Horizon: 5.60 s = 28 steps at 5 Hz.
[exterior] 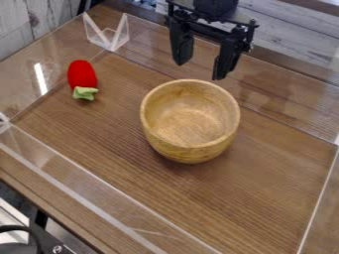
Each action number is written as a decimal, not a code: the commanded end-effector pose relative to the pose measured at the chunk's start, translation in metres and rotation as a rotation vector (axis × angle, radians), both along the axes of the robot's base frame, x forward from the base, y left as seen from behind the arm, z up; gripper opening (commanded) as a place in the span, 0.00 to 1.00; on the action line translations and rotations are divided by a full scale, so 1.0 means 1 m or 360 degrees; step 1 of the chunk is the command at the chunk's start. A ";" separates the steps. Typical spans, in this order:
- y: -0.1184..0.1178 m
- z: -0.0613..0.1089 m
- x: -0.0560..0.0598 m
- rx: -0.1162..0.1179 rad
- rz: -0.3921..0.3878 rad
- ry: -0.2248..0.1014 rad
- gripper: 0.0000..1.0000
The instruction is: Move the red object to the right side of the table
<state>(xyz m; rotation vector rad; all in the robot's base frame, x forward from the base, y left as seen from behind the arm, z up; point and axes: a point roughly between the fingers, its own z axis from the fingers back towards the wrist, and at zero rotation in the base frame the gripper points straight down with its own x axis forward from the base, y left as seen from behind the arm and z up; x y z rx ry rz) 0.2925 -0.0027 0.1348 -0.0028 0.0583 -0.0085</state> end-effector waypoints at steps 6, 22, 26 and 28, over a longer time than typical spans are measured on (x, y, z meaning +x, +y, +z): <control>0.022 -0.033 -0.005 -0.0006 -0.0001 0.0216 1.00; 0.061 -0.067 -0.016 -0.0067 -0.0256 0.0106 1.00; 0.115 -0.037 -0.037 -0.0107 0.0193 -0.0065 1.00; 0.146 -0.044 -0.027 -0.0107 0.0293 -0.0069 1.00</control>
